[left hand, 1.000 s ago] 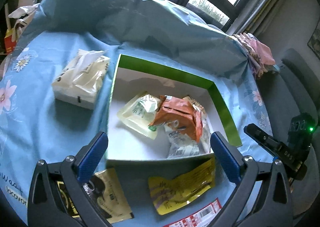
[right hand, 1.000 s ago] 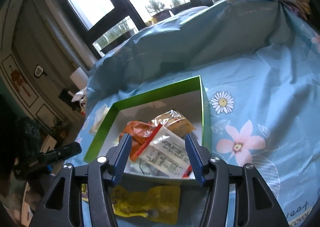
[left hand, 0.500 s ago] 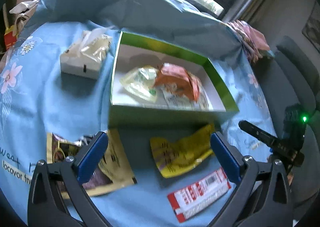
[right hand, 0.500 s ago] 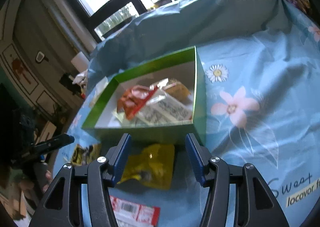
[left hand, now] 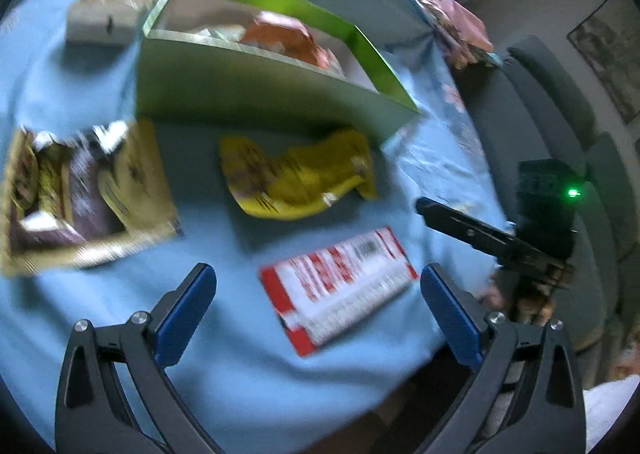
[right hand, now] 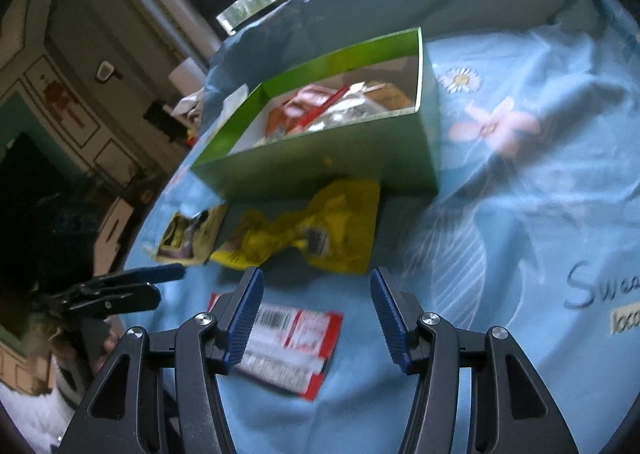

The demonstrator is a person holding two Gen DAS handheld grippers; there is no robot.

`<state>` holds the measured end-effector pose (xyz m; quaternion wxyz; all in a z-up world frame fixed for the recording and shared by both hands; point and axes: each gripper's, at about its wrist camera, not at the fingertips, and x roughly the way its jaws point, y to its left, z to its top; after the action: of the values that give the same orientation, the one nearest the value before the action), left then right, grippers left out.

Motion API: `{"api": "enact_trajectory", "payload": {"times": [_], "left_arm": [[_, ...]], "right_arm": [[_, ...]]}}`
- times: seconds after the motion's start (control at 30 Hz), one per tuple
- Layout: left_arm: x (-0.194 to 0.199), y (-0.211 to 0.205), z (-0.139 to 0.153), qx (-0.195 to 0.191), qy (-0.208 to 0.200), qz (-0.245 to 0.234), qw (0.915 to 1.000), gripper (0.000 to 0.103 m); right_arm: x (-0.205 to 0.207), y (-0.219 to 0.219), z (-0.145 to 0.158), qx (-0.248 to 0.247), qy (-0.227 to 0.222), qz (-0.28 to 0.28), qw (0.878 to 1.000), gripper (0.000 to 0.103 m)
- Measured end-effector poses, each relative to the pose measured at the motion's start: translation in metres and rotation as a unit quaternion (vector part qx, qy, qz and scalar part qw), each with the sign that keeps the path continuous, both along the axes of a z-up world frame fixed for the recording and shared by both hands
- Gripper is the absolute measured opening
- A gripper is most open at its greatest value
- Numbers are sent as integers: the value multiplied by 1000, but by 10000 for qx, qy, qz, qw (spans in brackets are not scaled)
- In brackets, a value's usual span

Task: Organize snacks
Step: 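Close both grippers on the long red-and-white strip packet and lift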

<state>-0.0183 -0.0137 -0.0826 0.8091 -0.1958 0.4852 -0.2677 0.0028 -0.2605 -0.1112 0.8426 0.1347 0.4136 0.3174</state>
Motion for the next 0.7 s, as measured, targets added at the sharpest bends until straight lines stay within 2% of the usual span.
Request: {"api": "enact_trajectory", "payload": {"times": [0.17, 0.37, 0.47, 0.6, 0.7], "left_arm": [[-11, -5, -7, -323, 298, -190, 9989, 103], [-17, -3, -8, -518, 382, -205, 9977, 102], [-16, 0, -11, -723, 473, -209, 9960, 102], [-12, 6, -12, -974, 587, -201, 9933, 102], [-11, 7, -12, -1048, 626, -203, 9923, 102]], "right_arm": [[-13, 0, -10, 162, 214, 230, 9994, 56], [-21, 8, -22, 144, 395, 445, 9981, 56], [-20, 8, -25, 179, 479, 423, 9978, 56], [-13, -1, -30, 504, 768, 347, 9952, 56], [-14, -3, -30, 536, 830, 277, 9947, 56]]}}
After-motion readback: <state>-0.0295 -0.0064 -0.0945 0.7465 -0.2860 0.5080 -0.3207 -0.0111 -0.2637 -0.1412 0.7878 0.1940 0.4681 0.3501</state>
